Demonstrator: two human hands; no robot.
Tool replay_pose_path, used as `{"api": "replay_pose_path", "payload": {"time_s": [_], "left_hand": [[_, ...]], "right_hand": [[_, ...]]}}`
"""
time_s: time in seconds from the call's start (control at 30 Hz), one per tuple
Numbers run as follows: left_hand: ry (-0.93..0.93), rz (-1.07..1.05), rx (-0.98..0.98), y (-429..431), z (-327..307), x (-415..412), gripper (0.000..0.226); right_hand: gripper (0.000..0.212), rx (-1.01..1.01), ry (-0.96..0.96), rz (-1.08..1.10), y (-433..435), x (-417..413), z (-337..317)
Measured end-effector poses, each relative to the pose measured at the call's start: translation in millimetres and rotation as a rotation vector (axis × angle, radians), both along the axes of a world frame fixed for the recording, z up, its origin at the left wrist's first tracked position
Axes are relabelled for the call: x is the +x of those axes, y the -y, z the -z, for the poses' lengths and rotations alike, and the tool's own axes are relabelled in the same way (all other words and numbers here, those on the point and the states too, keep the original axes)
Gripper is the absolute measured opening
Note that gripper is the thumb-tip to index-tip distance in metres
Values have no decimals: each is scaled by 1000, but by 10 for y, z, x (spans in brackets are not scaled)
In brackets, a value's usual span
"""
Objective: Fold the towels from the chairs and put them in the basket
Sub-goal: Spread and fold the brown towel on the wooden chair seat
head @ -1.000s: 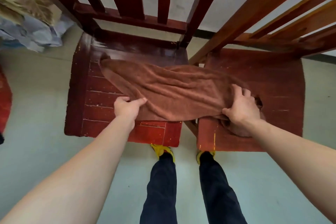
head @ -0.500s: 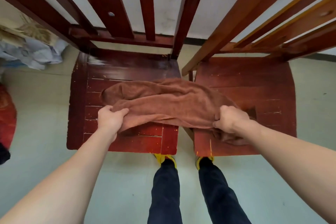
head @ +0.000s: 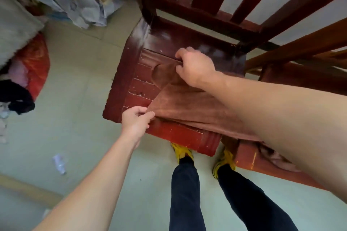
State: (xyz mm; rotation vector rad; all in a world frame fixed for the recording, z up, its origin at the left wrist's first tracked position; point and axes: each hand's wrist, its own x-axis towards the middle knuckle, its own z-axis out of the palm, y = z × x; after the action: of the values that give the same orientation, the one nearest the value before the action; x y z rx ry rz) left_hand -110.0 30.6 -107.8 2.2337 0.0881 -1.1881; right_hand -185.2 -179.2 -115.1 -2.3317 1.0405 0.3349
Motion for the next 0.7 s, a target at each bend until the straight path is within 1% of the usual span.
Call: {"api": "replay_pose_path", "payload": {"time_s": [0.07,0.1,0.2,0.27,0.33,0.43,0.5,0.6,0.67,0.7], "left_hand": [[29,-16,-45,-81,23,-43,15],[44,-38,-66,-123,36,-47,18],[67,-117,-106,-152,31,-40,28],[75,-136,-136,-146,13,-7,38],[86,-126,-173,-122,-15,46,45],[125,-101,-209,-26,-26,144,45],[210,-85,-168,72,11,249,43],[321,-79,-38,190,125,466,38],[340,-67,60,183,217,606,32],[339,-49,122,155,254,660,26]], "right_hand": [[42,35,-72,-51,-76,125,114],[42,36,-119,-69,-111,159,160],[27,25,-197,-39,-110,108,191],[21,21,-137,93,-28,47,111],[21,-9,-31,272,110,44,-12],[23,-50,51,386,317,167,-159],[24,-48,91,426,408,296,-198],[33,23,115,461,443,382,-158],[39,33,82,418,391,275,-105],[40,8,58,373,340,173,-80]]}}
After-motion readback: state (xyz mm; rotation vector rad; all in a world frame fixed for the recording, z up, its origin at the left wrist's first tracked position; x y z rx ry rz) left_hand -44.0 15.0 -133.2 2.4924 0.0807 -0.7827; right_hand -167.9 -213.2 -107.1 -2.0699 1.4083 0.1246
